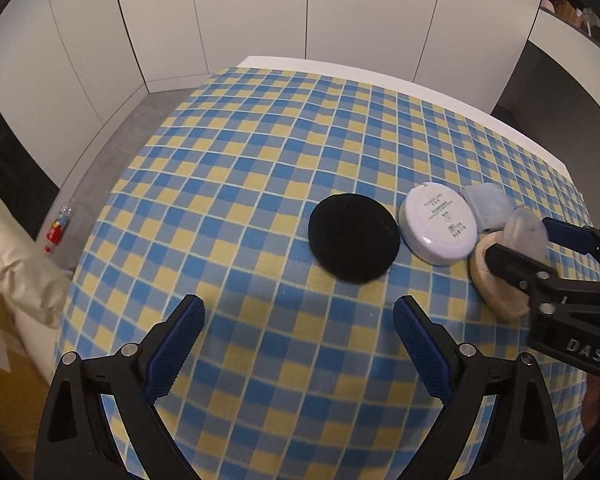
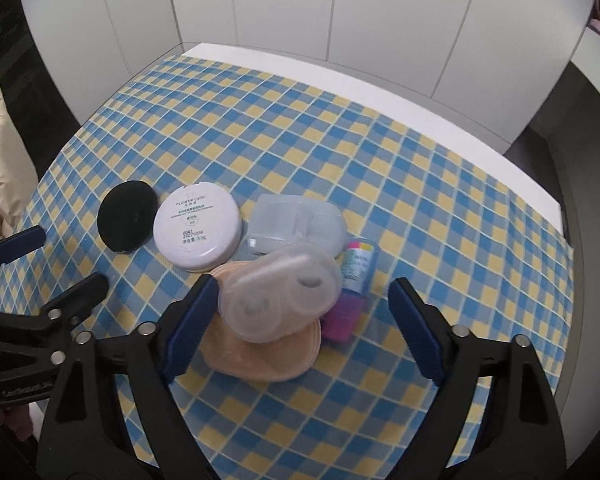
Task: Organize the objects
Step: 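Close the left gripper on the black sponge while the right gripper grasps the clear case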
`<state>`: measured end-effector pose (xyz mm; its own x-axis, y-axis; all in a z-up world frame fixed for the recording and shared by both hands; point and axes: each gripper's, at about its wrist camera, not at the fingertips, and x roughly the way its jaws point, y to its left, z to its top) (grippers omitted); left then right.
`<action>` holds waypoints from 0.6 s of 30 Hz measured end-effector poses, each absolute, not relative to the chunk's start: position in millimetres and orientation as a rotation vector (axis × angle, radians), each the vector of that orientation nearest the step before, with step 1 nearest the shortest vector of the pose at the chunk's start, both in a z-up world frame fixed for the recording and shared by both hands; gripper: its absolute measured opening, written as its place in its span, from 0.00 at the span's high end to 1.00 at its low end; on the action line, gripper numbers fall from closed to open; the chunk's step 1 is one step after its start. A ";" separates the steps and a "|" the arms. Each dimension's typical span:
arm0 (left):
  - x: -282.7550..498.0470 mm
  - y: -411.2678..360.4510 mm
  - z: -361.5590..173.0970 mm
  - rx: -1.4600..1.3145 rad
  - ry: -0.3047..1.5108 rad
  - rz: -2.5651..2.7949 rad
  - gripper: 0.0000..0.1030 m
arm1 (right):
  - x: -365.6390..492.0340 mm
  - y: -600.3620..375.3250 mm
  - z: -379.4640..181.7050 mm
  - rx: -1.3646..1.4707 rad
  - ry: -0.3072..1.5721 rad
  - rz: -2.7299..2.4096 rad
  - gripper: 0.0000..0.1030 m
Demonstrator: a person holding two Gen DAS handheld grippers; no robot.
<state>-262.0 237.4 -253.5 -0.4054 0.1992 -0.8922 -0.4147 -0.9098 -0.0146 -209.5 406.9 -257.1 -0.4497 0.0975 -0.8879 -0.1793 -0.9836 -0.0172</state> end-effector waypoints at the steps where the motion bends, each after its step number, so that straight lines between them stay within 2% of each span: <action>1: -264.4 239.8 -256.3 -1.449 0.295 2.333 0.08 | -209.7 406.0 -255.7 -1.545 0.115 2.551 0.26; 4: -269.3 248.0 -260.0 -1.437 0.302 2.315 0.07 | -209.7 403.9 -250.6 -1.529 0.096 2.566 0.43; 9: -276.1 265.1 -259.9 -1.407 0.340 2.318 0.08 | -207.2 412.7 -246.5 -1.533 0.161 2.558 0.43; 10: -277.0 266.7 -259.0 -1.403 0.341 2.321 0.12 | -205.2 413.7 -245.0 -1.526 0.172 2.556 0.43; 12: -278.1 270.7 -255.6 -1.384 0.345 2.321 0.26 | -202.3 417.6 -243.0 -1.523 0.192 2.547 0.43; 13: -277.9 272.7 -253.1 -1.376 0.348 2.311 0.39 | -200.6 419.1 -242.2 -1.520 0.194 2.543 0.43; 15: -276.6 275.1 -249.8 -1.375 0.359 2.289 0.52 | -197.9 420.2 -240.2 -1.517 0.192 2.541 0.43; 18: -272.1 273.4 -242.9 -1.374 0.338 2.282 0.54 | -194.8 421.5 -237.4 -1.517 0.192 2.539 0.43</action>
